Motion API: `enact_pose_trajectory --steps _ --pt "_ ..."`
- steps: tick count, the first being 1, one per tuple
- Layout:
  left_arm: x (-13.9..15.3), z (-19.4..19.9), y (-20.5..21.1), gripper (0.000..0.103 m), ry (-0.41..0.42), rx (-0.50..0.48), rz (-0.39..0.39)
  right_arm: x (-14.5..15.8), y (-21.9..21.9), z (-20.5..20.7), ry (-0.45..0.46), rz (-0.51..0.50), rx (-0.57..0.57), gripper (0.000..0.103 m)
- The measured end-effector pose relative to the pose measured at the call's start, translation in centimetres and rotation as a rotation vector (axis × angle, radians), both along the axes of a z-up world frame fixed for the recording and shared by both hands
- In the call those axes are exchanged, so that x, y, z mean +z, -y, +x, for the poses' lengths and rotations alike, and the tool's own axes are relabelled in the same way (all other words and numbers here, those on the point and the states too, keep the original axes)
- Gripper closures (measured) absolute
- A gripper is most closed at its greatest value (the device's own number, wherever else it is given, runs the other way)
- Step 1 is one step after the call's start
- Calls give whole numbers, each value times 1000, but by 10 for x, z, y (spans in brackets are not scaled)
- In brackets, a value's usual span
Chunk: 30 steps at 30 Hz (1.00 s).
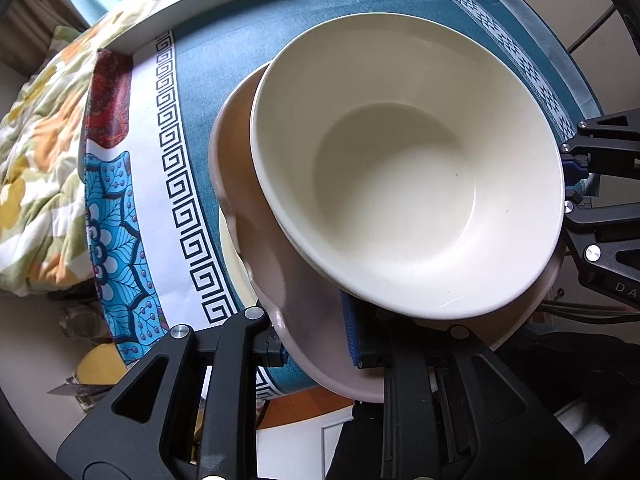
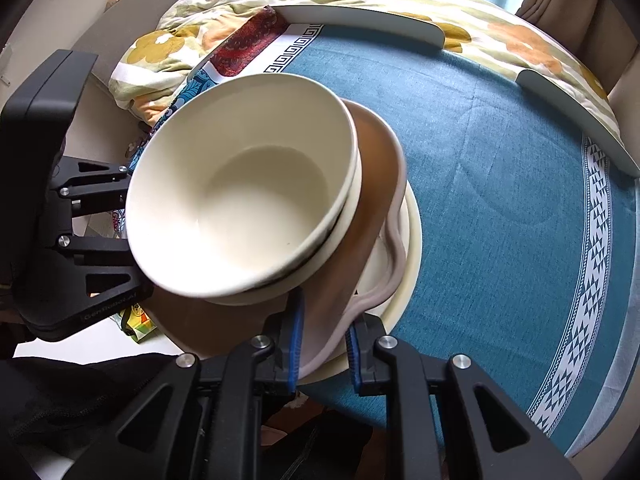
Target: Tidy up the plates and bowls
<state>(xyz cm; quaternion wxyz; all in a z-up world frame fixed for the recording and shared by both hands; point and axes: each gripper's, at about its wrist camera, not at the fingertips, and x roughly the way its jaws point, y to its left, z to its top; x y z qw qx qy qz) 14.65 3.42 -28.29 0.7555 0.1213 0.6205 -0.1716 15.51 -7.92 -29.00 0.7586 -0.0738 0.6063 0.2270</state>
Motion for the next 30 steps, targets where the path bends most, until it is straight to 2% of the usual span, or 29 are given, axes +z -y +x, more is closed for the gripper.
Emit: enact_pose_trajectory --steps 6,9,11,15,16,19,20,22,23,30 --pt "2 0 -3 81 -42 10 -36 -1 -2 0 -5 -12 -22 86" --pt "4 -2 1 75 -54 -6 -31 -1 -1 1 -16 -16 -39 86" --pt "5 -4 5 65 -55 -26 -29 -1 -1 2 -24 -17 -49 86" --pt "11 -7 7 57 -53 -36 -32 1 0 0 -29 -19 -68 84" --pt "13 -8 7 53 -54 -36 -37 2 0 0 -29 -13 -72 81" --pt "20 -10 7 23 -25 -36 -33 5 0 -3 -32 -11 -82 74" --pt "24 -11 7 19 -13 -37 -35 5 0 -4 -32 -13 -86 72" --pt "27 -11 7 18 -12 -35 -39 7 1 -5 -30 -13 -98 61" --pt "27 -12 6 18 -15 -32 -40 8 3 -6 -30 -14 -107 59" --pt "37 -18 2 18 -4 -12 -54 25 12 -14 -11 7 -152 59"
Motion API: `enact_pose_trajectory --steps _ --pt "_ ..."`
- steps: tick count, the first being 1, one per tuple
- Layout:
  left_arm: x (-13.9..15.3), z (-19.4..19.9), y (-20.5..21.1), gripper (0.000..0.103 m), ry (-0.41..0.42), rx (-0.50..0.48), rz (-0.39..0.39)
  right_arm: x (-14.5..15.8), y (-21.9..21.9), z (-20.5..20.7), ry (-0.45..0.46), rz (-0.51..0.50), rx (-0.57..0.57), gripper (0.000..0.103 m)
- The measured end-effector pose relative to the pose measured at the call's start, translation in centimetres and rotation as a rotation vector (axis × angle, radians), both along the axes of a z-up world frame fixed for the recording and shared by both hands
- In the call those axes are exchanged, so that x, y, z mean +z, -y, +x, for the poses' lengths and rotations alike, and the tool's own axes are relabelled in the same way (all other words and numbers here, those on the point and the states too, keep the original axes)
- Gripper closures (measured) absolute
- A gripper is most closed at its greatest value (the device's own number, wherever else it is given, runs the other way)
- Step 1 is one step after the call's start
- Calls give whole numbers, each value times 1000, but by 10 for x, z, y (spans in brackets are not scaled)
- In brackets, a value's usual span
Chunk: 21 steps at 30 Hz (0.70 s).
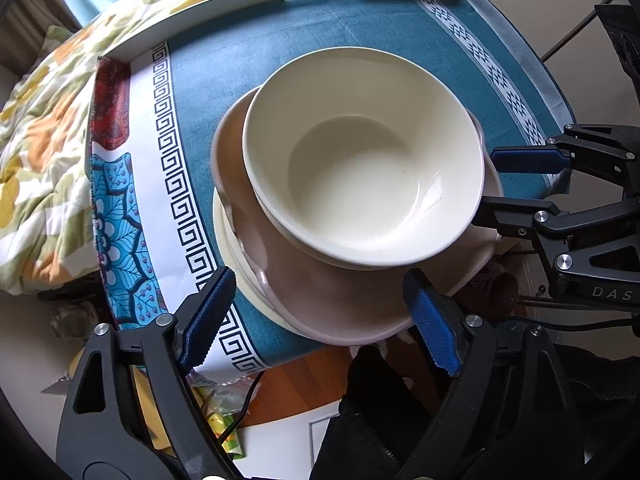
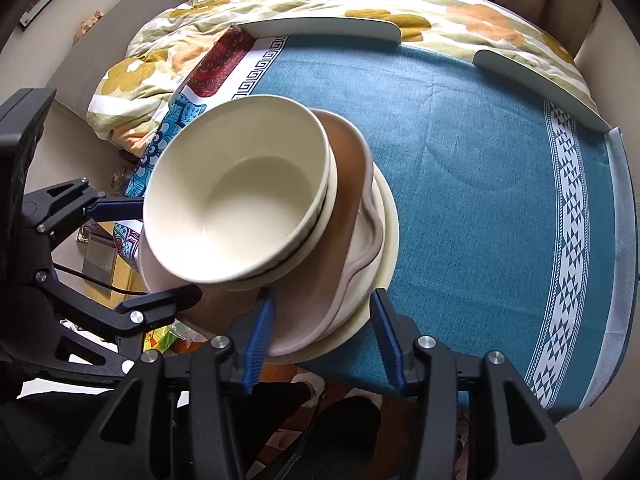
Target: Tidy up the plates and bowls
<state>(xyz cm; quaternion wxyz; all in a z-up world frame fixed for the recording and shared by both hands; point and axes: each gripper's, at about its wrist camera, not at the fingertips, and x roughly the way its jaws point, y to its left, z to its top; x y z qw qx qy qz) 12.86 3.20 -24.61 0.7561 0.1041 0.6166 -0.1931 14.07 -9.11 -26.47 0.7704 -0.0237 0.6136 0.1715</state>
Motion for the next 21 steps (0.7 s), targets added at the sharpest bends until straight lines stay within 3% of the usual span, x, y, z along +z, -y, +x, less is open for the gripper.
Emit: enact_pose_trajectory --steps 6,12,14,16,17,19,21 --pt "28 -16 -4 18 54 69 -2 32 12 -14 67 28 -35 59" --pt "98 -48 -5 18 219 177 -27 95 32 -45 219 54 -90 56" --pt "129 -64 -4 18 303 211 -54 123 40 -60 294 39 -112 42" --pt "160 -81 -2 18 399 241 -81 154 49 -77 392 35 -135 18" --pt "175 -91 -1 13 455 262 -94 169 53 -86 445 33 -148 11" --pt "203 -112 0 0 572 307 -118 197 60 -105 541 26 -183 5" --pt "225 -136 0 0 685 336 -150 218 66 -122 616 16 -220 1"
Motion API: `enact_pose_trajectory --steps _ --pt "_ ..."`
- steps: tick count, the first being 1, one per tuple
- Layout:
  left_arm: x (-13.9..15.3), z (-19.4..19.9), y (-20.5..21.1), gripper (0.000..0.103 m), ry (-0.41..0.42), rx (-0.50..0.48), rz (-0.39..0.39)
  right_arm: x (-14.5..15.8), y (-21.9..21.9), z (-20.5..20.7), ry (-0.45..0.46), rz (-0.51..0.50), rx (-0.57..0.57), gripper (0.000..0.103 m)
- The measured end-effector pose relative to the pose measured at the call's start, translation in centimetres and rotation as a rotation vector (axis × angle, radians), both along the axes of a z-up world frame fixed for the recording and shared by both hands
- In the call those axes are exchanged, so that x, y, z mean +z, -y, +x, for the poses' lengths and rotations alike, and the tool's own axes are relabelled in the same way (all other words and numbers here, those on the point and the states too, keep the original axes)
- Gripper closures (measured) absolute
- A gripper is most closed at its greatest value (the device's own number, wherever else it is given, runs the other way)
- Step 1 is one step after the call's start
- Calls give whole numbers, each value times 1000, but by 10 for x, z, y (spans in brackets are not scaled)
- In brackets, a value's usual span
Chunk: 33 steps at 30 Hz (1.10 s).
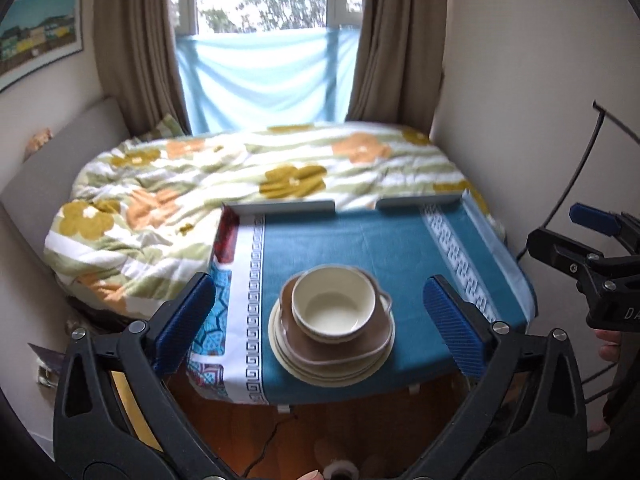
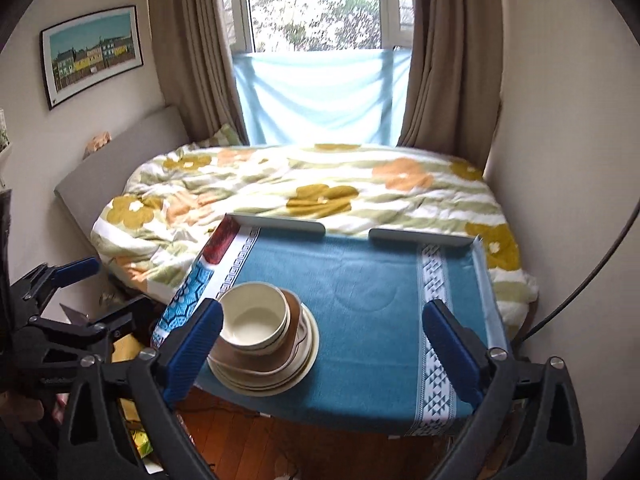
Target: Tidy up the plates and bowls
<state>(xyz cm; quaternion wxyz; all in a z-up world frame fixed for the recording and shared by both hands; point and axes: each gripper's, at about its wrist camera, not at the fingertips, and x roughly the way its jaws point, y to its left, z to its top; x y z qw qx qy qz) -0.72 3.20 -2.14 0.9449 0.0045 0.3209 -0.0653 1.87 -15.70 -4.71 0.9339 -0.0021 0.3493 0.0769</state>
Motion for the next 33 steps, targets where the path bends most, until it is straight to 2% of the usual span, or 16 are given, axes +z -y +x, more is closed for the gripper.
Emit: enact_pose_trajectory --steps 2,5,12,19,33 --pt "15 -20 2 0 79 20 -3 14 4 -17 70 5 -32 1" --pt "27 -39 4 0 135 48 9 24 9 -39 144 -10 -87 1" --pt "46 -77 9 0 252 71 22 27 15 -69 187 -14 -137 1" --pt "51 -90 13 0 271 78 25 35 17 -83 219 -20 -159 1" --pt "53 -99 12 0 281 75 46 36 12 -91 228 -26 -160 1"
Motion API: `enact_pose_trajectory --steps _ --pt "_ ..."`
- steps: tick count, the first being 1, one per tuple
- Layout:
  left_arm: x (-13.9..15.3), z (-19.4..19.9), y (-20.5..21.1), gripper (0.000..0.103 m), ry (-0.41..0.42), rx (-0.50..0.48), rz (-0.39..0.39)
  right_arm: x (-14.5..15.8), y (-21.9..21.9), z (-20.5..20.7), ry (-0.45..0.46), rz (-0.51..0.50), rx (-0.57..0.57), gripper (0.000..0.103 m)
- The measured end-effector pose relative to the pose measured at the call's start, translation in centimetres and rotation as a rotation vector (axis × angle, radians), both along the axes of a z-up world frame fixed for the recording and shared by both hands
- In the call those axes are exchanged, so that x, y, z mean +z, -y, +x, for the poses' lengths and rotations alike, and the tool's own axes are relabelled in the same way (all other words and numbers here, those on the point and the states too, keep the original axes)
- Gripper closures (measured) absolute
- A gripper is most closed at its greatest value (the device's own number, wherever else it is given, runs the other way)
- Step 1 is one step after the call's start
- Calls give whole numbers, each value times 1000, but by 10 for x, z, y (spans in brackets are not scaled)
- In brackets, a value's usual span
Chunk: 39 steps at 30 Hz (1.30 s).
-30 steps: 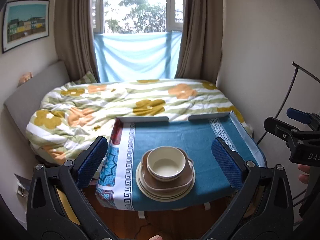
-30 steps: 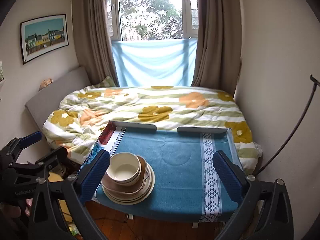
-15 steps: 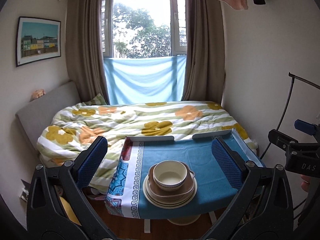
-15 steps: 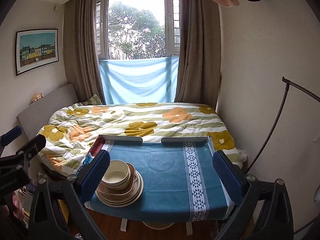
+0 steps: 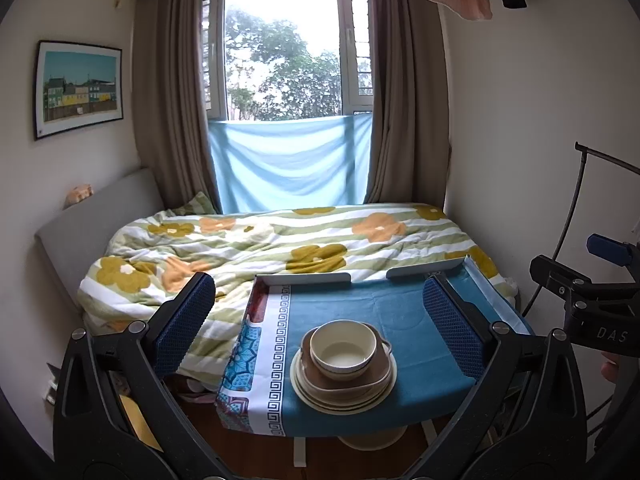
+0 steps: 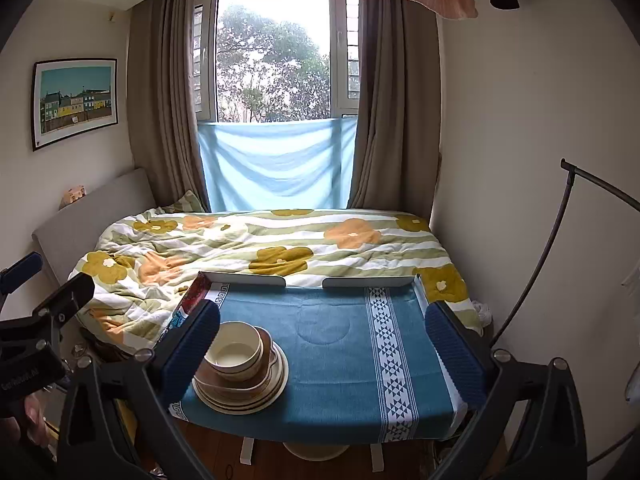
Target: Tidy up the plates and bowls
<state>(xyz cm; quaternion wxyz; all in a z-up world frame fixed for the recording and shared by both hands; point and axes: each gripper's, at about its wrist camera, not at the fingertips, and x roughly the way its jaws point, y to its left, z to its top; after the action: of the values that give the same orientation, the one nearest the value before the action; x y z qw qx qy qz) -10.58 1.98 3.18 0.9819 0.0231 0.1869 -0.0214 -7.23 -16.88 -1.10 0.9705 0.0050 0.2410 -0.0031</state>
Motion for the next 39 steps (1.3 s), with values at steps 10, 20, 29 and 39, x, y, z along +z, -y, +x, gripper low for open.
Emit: enact_pose_trajectory --steps 10,20,29,39 --pt "0 -1 -3 0 -3 0 -2 1 -2 0 2 -5 -12 1" --pt "1 1 -1 0 -8 1 -3 3 2 -1 10 -10 -19 1" --pt "1 2 4 0 -12 -2 -4 3 5 -1 16 -3 -16 1" --pt "1 4 5 0 -16 -4 -15 4 9 1 14 -3 -16 1"
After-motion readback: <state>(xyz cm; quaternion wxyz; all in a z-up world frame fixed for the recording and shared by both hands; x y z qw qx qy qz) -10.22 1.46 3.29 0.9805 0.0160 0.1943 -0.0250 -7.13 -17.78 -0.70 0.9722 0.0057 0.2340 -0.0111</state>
